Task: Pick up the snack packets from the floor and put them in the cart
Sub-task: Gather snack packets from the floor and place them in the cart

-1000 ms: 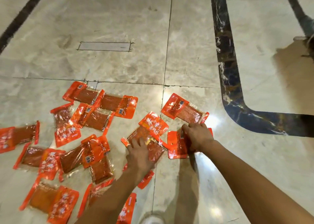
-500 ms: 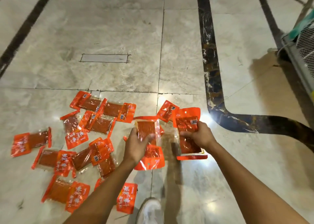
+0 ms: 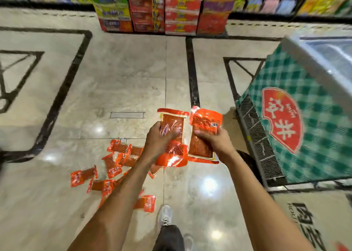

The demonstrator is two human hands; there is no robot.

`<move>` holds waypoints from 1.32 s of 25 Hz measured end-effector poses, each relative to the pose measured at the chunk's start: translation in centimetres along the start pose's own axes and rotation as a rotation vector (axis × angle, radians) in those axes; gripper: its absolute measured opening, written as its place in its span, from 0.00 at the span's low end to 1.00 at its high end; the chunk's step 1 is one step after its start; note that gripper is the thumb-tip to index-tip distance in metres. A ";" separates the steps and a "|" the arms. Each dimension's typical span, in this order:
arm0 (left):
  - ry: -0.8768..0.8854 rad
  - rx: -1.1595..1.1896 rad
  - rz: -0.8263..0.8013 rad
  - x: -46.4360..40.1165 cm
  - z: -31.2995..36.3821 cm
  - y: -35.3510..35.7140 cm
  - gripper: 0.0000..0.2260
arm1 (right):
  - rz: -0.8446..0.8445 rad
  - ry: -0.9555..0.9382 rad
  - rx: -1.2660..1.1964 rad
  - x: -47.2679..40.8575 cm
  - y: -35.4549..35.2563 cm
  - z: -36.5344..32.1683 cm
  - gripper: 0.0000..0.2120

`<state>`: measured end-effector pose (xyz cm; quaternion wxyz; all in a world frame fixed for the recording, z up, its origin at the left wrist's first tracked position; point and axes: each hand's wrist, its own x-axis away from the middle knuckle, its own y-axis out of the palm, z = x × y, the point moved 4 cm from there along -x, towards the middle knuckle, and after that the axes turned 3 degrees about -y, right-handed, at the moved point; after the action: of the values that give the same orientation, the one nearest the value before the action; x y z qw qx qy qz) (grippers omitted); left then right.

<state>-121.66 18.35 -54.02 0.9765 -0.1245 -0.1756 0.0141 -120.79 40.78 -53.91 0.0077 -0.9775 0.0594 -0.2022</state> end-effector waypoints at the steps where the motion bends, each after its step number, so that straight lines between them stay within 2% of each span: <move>1: 0.010 0.010 -0.017 2.6 3.6 -0.7 0.18 | 0.023 -0.007 -0.008 3.3 -0.6 -3.2 0.12; 4: 0.072 0.050 -0.047 9.2 11.8 -2.7 0.22 | 0.090 -0.043 -0.085 11.9 -2.2 -10.2 0.12; 7: 0.136 0.100 -0.125 15.3 16.9 -3.6 0.18 | 0.166 -0.057 -0.131 19.6 -3.9 -14.1 0.17; 10: 0.212 0.053 -0.261 20.3 19.3 -3.7 0.17 | 0.191 -0.084 -0.164 26.5 -5.4 -15.4 0.21; 12: 0.269 0.013 -0.382 23.6 20.6 -3.5 0.16 | 0.265 -0.098 -0.179 31.6 -6.7 -15.1 0.25; 14: 0.312 -0.017 -0.475 26.5 21.6 -2.9 0.18 | 0.364 -0.128 -0.209 36.8 -8.1 -14.5 0.24; 16: 0.354 -0.079 -0.531 29.6 22.3 -2.2 0.21 | 0.443 -0.129 -0.245 42.0 -9.1 -13.5 0.22; 21: 0.510 -0.226 -0.625 41.2 23.1 2.3 0.32 | 0.595 -0.184 -0.397 57.0 -12.5 -9.9 0.09; 24: 0.609 -0.266 -0.700 50.4 22.4 6.2 0.33 | 0.700 -0.212 -0.445 66.2 -15.3 -6.6 0.08; 28: 0.667 -0.264 -0.844 63.0 19.2 12.4 0.35 | 0.941 -0.262 -0.434 80.0 -19.5 -1.0 0.07; 30: 0.665 -0.257 -0.926 69.7 16.9 16.0 0.43 | 1.051 -0.283 -0.473 87.5 -21.7 2.5 0.08; 33: 0.682 -0.254 -1.048 79.4 13.4 21.0 0.51 | 1.210 -0.266 -0.518 97.7 -24.3 8.0 0.16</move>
<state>-51.50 47.56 -20.08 0.8324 -0.1344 0.1072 -0.5269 -25.86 53.18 -21.82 -0.1078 -0.7589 0.6419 -0.0192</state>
